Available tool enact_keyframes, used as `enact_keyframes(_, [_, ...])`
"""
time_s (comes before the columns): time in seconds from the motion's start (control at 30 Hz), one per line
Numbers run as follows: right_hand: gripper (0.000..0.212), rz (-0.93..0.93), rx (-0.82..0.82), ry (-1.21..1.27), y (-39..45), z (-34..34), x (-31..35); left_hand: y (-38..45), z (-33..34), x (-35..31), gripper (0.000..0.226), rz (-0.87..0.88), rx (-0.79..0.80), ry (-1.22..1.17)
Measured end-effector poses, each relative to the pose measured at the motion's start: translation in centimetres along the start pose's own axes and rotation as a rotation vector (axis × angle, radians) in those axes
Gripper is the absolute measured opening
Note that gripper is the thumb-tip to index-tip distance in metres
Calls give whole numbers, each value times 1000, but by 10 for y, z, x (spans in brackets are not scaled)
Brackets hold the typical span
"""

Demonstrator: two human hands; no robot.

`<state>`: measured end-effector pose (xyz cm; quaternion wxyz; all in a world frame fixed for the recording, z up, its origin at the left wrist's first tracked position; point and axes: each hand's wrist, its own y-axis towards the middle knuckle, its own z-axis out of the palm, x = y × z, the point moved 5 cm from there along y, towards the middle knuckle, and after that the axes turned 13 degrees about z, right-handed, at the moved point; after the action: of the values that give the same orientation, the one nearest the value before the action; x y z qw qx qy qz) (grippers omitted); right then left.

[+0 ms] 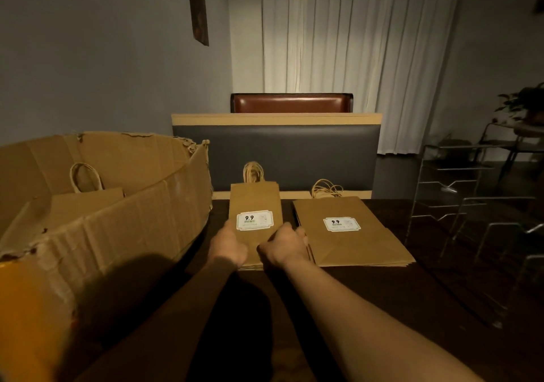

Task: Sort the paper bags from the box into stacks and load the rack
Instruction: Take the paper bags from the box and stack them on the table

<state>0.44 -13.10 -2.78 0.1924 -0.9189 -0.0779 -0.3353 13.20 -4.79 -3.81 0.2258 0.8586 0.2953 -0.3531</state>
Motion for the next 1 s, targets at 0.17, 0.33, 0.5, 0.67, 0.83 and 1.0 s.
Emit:
enact_keyframes(0.17, [72,-284,-100,31,-35,-36,30,-17,-32,-69,71,206,19,290])
enact_keyframes(0.33, [48,-776,-238,72,-108,-99,106,-47,-139,-172,69,493,-79,353])
enact_keyframes(0.5, [33,-980,-104,11,-171,-100,187,-49,-264,-166,60,503,-113,598])
enact_keyframes(0.67, [26,-942,174,-241,-186,-33,247,-37,-325,-63,66,151,75,774])
enact_keyframes(0.83, [33,-692,382,-629,-155,43,280,-7,-344,26,63,-250,373,781])
enact_keyframes(1.0, [37,-280,559,-832,-107,91,280,24,-354,66,48,-433,534,709])
